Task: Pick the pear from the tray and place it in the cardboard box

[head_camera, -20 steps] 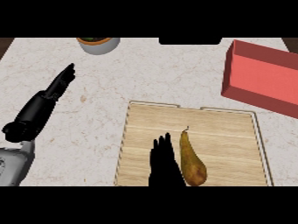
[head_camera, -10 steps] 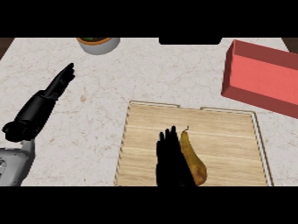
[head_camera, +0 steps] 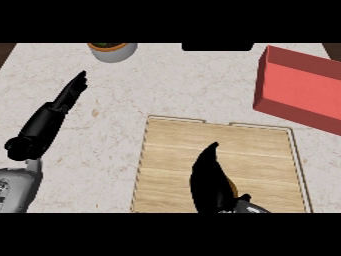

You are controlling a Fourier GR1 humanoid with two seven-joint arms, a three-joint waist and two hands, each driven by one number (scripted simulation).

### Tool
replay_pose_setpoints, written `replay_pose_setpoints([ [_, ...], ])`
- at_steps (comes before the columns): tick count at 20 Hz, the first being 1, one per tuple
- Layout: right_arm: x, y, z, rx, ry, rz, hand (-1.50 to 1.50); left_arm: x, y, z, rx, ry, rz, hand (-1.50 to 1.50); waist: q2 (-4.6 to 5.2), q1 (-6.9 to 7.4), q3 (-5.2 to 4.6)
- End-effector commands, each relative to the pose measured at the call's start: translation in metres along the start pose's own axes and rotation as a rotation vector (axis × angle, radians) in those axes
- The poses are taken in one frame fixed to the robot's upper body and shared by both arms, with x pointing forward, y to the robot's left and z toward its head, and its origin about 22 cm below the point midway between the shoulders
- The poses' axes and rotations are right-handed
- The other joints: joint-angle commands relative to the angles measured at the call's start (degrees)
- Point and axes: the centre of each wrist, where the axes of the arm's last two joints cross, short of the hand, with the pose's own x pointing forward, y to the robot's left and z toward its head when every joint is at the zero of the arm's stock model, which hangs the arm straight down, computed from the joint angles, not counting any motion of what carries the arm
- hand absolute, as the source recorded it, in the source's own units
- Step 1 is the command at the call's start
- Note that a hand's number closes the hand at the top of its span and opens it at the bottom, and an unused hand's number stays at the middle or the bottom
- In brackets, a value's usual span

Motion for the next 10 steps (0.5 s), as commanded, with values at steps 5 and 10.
replay_pose_setpoints([
  [5, -0.015, -0.006, -0.012, -0.137, -0.115, 0.072, 1.5, -0.005, -0.014, -0.002, -0.001, -0.001, 0.014, 0.0, 0.09, 0.25, 0.02],
  [10, -0.025, 0.022, -0.009, -0.273, -0.245, -0.185, 1.5, 0.003, 0.004, -0.003, 0.009, -0.021, -0.011, 0.0, 0.31, 0.17, 0.15],
])
